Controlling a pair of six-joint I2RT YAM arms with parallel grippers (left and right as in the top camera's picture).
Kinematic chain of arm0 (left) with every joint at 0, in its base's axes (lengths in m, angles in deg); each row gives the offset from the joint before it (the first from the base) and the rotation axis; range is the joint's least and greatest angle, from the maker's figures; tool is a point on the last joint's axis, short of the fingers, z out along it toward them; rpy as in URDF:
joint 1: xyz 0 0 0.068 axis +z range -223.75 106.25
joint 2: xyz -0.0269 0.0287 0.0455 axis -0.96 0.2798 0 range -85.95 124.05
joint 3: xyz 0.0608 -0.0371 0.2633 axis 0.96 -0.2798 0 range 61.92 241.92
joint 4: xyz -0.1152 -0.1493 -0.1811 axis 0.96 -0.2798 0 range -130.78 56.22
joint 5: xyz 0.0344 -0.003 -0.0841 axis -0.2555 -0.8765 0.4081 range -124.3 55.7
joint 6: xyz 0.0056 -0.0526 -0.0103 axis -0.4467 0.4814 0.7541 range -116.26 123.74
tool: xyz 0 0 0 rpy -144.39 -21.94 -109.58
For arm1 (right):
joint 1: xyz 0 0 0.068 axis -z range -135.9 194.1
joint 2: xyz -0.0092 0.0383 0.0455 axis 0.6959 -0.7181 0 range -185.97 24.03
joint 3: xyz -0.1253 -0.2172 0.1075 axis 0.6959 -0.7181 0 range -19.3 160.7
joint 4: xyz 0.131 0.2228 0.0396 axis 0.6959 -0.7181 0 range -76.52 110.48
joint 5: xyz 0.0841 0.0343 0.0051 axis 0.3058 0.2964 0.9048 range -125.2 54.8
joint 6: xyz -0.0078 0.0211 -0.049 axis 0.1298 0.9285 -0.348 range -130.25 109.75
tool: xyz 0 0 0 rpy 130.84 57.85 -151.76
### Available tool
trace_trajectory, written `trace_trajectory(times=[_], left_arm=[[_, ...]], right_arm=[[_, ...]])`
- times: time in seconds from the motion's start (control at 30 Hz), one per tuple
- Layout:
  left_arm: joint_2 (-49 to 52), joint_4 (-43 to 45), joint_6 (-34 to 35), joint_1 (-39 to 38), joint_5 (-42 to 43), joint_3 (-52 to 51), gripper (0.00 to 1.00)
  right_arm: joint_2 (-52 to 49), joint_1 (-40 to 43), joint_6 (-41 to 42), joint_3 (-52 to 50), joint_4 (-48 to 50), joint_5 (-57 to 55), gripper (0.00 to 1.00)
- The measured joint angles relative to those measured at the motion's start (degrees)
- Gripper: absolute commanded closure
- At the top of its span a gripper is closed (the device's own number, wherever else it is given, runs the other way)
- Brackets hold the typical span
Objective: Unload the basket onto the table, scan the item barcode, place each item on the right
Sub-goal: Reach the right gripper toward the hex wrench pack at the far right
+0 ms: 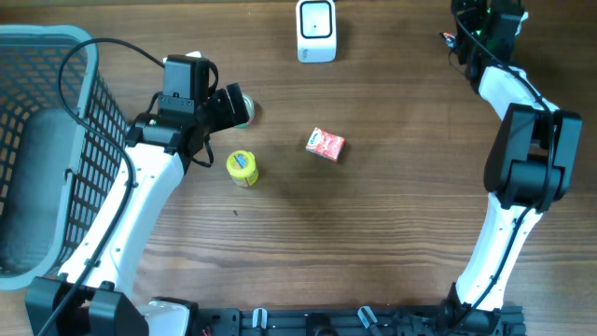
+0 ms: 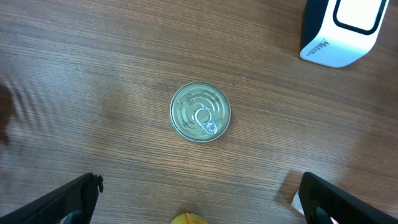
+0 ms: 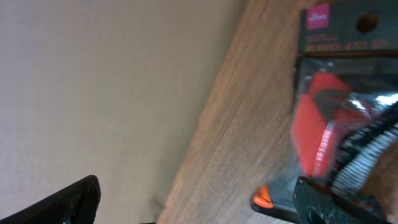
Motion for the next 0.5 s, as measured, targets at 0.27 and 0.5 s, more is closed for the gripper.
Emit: trace_trajectory(times=[0.27, 0.5], left_arm=[[0.0, -1.4, 0.0, 0.0, 0.0, 0.0, 0.0], [0.0, -2.1, 0.0, 0.0, 0.0, 0.0, 0.0]], right_arm=[[0.0, -0.3, -0.7, 1.5, -9.6, -1.8, 0.0], [0.3, -1.4, -1.2, 2.6, -21.6, -2.8, 0.0]])
